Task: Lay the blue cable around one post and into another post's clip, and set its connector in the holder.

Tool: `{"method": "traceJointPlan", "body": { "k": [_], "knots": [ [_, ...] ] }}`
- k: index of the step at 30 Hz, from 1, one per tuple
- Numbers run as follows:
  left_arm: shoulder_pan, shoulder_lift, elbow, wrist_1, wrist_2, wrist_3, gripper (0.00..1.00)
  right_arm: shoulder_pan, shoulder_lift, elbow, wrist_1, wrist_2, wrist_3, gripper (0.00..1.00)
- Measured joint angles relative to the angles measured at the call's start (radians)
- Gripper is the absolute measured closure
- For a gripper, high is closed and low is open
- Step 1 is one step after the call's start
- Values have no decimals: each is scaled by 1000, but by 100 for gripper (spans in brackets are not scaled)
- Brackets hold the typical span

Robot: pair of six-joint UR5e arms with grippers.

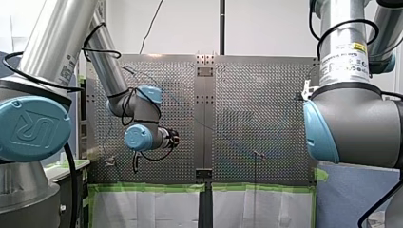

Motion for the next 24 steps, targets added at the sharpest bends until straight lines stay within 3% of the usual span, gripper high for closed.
{"method": "traceJointPlan", "body": {
  "k": [4, 11, 24],
  "knots": [
    [0, 0, 0, 0, 2, 0, 2, 17, -33, 33, -33, 34, -6, 1],
    [0, 0, 0, 2, 6, -4, 2, 73, -77, 95, -83, 95, -19, 1],
    [7, 0, 30, 11, -1, -14, 2, 180, -106, 190, -39, 195, -36, 1]
  ]
}}
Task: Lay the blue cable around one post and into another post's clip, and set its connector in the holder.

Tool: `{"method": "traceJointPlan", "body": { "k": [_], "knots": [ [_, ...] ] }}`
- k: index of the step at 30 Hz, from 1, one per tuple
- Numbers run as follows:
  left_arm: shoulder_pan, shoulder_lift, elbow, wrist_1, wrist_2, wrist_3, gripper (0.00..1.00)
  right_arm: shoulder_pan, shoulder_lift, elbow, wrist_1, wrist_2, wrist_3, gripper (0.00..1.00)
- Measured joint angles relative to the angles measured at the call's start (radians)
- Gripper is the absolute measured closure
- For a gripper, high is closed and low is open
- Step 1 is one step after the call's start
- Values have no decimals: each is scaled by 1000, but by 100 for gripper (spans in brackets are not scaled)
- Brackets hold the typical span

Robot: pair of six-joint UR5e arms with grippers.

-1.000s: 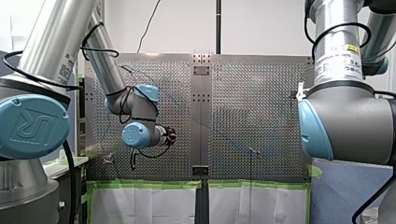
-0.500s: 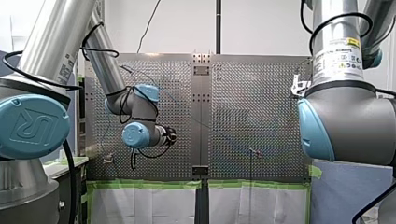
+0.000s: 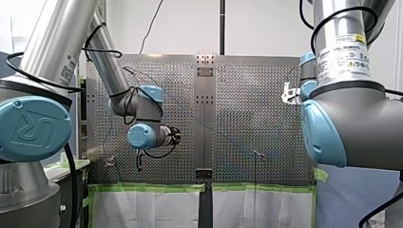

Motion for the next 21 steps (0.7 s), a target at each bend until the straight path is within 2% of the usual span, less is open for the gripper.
{"method": "traceJointPlan", "body": {
  "k": [5, 13, 16, 21],
  "knots": [
    [5, 0, 35, 2, -19, -2, 2, 41, 0, 5, 10, -9, -4, 1],
    [10, 0, 96, -4, -75, -9, 2, 111, 0, 5, 32, -7, -15, 1],
    [11, 0, 108, -15, -90, -8, 2, 135, 1, 7, 32, 7, -17, 1],
    [11, 0, 113, -37, -119, -7, 2, 180, 2, 21, 20, 48, -24, 1]
  ]
}}
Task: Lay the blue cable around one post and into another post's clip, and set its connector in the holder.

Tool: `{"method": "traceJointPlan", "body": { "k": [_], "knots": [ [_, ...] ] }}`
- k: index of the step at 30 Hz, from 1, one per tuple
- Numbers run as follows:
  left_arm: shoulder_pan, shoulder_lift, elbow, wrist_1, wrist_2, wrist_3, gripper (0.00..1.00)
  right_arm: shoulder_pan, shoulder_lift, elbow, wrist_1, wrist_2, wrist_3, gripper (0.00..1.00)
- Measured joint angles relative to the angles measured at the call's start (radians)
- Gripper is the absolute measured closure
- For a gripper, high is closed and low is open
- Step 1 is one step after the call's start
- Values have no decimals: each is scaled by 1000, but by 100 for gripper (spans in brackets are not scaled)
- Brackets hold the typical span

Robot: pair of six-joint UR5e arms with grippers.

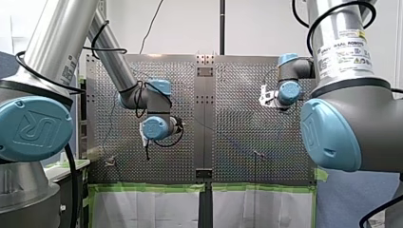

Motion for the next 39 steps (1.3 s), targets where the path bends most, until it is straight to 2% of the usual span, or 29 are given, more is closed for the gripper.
{"method": "traceJointPlan", "body": {
  "k": [6, 12, 17, 22, 29, 33, 39],
  "knots": [
    [-2, 0, 0, -26, -29, 4, 2, 45, 0, 37, -34, 42, -3, 1],
    [-2, 0, 0, -30, -33, 5, 2, 94, 1, 82, -80, 53, -3, 1],
    [-1, 0, 0, -31, -34, 5, 2, 139, 3, 93, -104, 73, -5, 1],
    [0, 0, 0, -32, -43, 7, 2, 187, 11, 94, -130, 116, -23, 1],
    [0, 0, 0, -32, -58, 10, 2, 248, 60, 74, -144, 177, -58, 1],
    [0, 0, 1, -32, -81, 11, 2, 283, 95, 68, -161, 202, -63, 1],
    [0, 0, 1, -32, -88, 12, 2, 339, 141, 66, -178, 205, -65, 1]
  ]
}}
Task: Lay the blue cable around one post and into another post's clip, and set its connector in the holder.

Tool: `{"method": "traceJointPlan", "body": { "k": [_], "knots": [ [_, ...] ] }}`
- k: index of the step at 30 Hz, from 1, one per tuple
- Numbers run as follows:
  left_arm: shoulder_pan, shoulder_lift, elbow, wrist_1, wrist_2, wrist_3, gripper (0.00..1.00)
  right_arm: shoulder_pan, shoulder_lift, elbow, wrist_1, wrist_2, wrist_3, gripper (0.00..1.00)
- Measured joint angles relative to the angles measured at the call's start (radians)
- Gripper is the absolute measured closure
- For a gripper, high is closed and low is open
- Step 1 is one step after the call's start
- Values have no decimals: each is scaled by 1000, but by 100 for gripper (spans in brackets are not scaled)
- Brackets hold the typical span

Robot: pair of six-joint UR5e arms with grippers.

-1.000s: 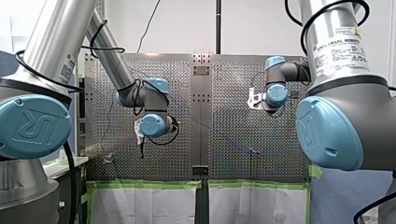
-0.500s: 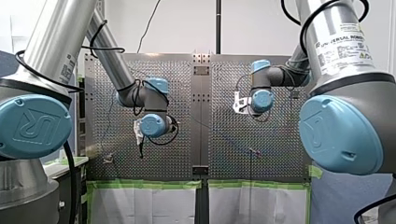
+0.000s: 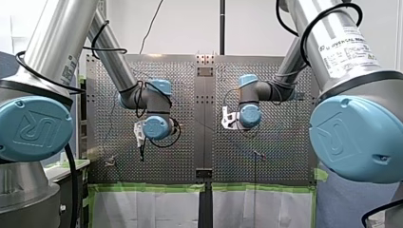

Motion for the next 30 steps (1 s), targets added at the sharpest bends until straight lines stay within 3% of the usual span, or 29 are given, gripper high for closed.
{"method": "traceJointPlan", "body": {
  "k": [8, 20, 24, 30],
  "knots": [
    [1, 0, 0, -4, -12, 0, 2, 67, 7, 0, 49, 2, 6, 1],
    [15, 1, 0, -43, -94, -14, 2, 172, 8, 8, 73, 13, 13, 1],
    [26, 1, -1, -70, -100, -38, 2, 168, 8, 16, 74, 16, 13, 1],
    [49, 1, -2, -115, -77, -74, 2, 132, 8, 42, 69, 11, 17, 1]
  ]
}}
